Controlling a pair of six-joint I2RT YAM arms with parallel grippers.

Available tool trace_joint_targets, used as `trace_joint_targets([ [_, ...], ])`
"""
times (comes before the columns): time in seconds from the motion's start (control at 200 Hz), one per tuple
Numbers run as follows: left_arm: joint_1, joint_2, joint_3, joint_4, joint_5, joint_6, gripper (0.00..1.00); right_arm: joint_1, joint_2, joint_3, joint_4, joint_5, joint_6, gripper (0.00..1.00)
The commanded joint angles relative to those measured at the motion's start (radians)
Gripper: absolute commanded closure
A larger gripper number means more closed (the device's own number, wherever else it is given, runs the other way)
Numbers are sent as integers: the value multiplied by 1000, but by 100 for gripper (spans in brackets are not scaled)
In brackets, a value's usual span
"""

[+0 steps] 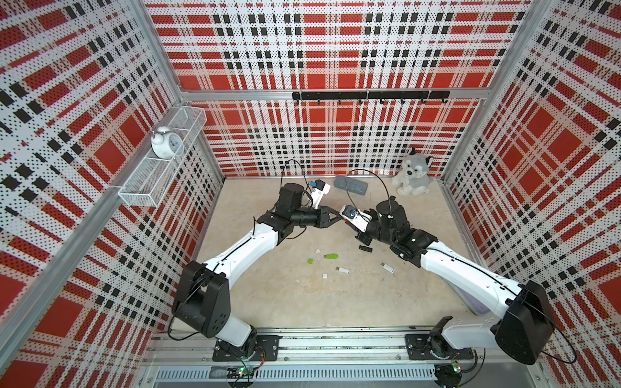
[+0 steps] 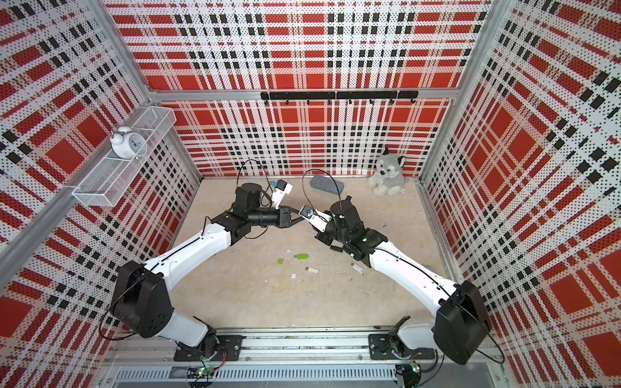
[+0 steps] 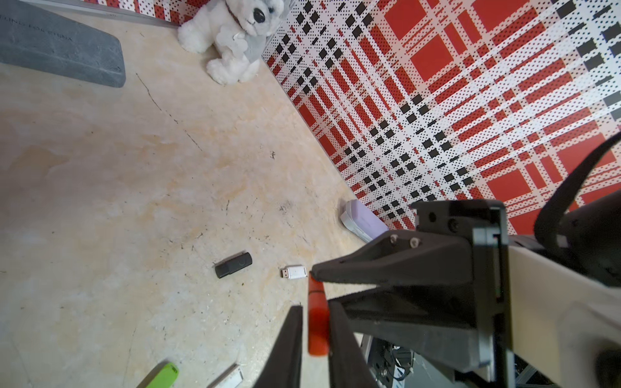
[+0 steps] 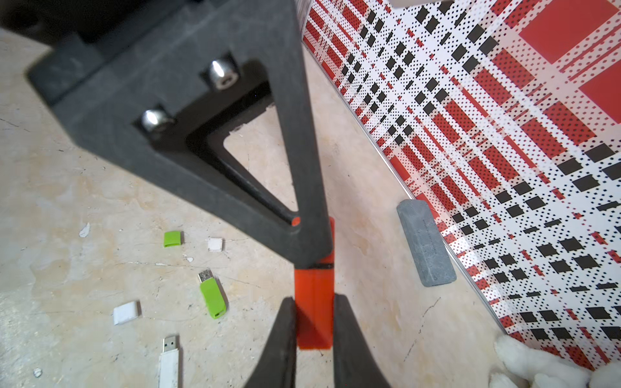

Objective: Close the usb drive cover
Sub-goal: Close the cover of the USB drive.

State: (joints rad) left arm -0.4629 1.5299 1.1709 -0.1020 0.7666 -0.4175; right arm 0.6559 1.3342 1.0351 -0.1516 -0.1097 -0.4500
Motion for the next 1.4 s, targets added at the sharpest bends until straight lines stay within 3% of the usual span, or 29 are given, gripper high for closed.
trace_joint_targets([
  [0.0, -4, 3, 35, -7, -4, 10, 78, -6, -6, 31, 18, -8, 16, 92],
  [0.045, -4, 0, 35, -7, -6, 11, 69, -6, -5, 31, 15, -10, 10, 92],
  [0.23, -2, -3, 38, -3, -22, 3, 67, -6, -3, 29, 14, -13, 5, 92],
  [0.411, -2, 5, 42, 4, -26, 1, 73, -6, 0, 28, 11, -18, 6, 92],
  [0.651, -8, 9, 38, 7, -14, -3, 91, -6, 2, 32, 10, -16, 9, 92],
  [0.862, -14, 14, 39, 7, -19, -13, 99, -4, 6, 52, 15, -43, 28, 92],
  [1.127, -23, 22, 26, 54, 30, -38, 99, -4, 7, 68, 54, -79, 52, 93],
  [1.393, -32, 50, 46, -2, 84, 7, 99, 0, 14, 92, 38, -52, -7, 93],
])
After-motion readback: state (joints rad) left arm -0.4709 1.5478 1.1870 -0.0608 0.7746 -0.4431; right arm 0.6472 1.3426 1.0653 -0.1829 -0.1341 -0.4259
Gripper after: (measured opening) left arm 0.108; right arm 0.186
